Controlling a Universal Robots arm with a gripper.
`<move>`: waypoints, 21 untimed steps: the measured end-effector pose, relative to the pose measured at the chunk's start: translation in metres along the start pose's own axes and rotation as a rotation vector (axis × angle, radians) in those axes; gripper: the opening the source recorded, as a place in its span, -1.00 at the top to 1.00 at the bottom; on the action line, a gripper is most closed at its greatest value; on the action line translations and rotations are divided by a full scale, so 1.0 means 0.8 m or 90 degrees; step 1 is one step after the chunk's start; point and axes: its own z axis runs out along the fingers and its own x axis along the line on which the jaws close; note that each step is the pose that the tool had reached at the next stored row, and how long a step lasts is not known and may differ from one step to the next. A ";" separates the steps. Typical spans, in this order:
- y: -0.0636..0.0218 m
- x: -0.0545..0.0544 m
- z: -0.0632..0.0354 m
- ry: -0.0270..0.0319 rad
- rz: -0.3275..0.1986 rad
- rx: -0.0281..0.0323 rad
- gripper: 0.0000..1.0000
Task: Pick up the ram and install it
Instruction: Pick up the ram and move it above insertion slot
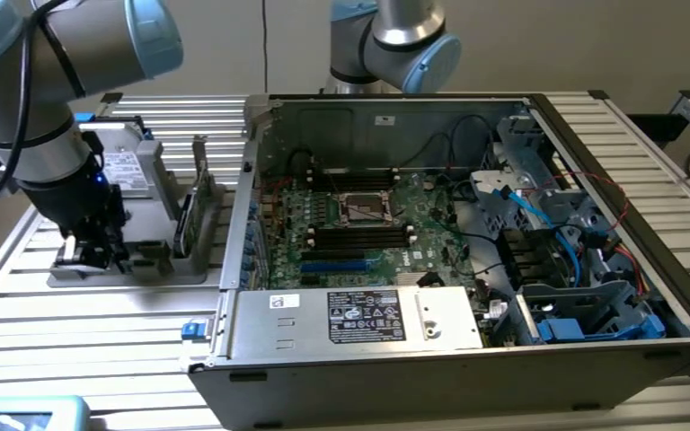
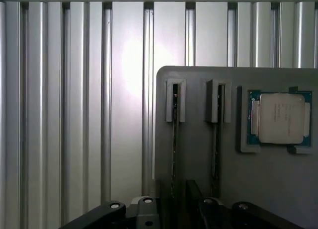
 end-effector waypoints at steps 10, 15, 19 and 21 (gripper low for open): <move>0.000 0.000 -0.031 0.0000 0.000 0.0000 0.76; 0.001 0.001 -0.060 0.0000 0.000 0.0000 0.76; 0.001 0.001 -0.082 0.0000 0.000 0.0000 0.76; -0.001 0.002 -0.093 0.0000 0.000 0.0000 0.76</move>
